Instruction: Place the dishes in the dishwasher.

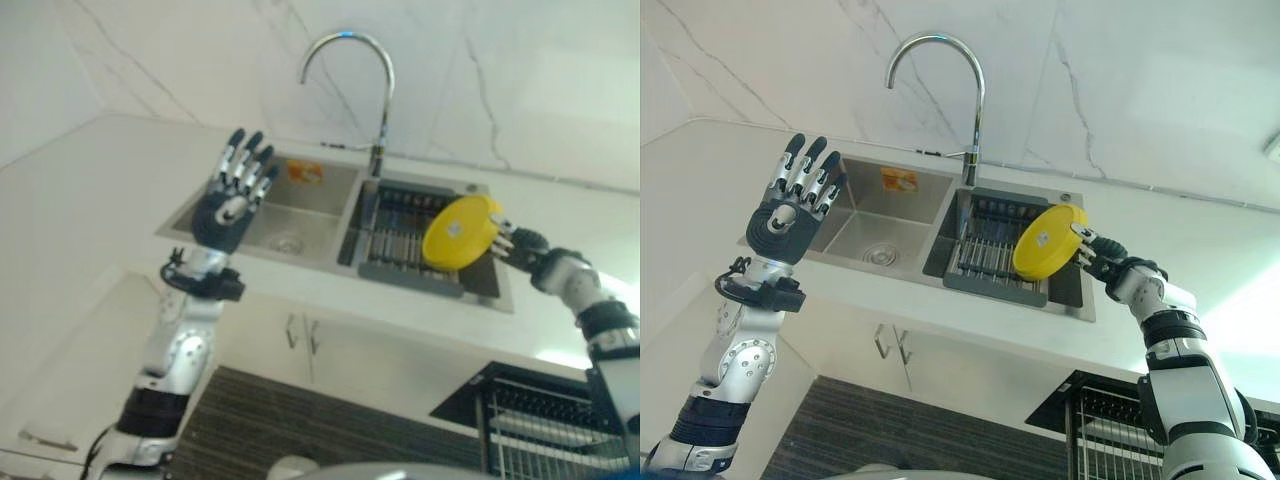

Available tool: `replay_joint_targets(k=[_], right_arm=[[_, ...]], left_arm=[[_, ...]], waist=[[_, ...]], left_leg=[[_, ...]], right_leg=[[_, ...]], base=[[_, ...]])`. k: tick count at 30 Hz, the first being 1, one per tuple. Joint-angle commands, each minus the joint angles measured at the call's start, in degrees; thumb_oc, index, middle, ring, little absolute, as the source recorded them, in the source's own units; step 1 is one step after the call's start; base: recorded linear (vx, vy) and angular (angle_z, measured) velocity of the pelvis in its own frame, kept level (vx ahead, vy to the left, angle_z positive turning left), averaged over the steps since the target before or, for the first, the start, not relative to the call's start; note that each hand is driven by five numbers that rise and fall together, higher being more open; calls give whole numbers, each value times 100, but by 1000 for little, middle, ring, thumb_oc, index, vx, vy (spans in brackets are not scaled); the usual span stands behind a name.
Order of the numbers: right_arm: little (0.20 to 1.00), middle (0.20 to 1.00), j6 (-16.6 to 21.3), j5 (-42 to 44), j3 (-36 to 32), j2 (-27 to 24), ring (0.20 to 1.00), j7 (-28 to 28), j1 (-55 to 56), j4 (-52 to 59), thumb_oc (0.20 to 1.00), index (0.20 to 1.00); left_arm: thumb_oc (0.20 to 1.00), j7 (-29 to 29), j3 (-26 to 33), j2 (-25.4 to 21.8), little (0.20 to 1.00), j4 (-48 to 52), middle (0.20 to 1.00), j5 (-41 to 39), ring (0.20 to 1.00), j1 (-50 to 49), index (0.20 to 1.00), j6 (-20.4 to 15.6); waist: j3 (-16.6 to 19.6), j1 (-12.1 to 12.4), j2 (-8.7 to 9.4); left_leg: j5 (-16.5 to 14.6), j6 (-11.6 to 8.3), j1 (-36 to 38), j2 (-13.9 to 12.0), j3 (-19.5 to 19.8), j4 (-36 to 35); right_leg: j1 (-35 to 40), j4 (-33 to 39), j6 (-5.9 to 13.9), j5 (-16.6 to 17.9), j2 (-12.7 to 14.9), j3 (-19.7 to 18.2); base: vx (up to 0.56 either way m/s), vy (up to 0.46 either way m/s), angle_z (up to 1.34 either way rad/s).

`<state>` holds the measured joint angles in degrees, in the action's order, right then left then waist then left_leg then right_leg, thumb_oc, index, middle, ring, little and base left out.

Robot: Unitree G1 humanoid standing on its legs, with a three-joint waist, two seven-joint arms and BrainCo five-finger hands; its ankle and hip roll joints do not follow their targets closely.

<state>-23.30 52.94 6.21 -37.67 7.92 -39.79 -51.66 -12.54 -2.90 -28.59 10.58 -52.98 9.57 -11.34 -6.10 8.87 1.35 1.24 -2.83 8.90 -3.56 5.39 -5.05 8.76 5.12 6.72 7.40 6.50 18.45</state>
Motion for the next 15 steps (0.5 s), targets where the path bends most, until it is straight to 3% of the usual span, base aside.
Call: replay_joint_targets(k=[1,15], right_arm=[[1000,1000,185,178,268,-177,1000,79,-807,-274,1000,1000],[1000,1000,237,111,316,-29,1000,108,-814,-414,1000,1000]], left_arm=[[1000,41,-245,-285,1000,-64,1000,-179,1000,449,1000,-227],[1000,83,-201,-289,1000,-6,1000,-156,1000,414,1000,-87]], waist=[[144,184,134],[139,270,102]], left_leg=[[-536,-182,107,48,-599,5],[-486,-215,93,16,-548,5]], right_leg=[[336,-12,23,-968,1,-114],[391,-12,11,-999,14,-11]], base=[[7,0,3],[13,-1,2]])
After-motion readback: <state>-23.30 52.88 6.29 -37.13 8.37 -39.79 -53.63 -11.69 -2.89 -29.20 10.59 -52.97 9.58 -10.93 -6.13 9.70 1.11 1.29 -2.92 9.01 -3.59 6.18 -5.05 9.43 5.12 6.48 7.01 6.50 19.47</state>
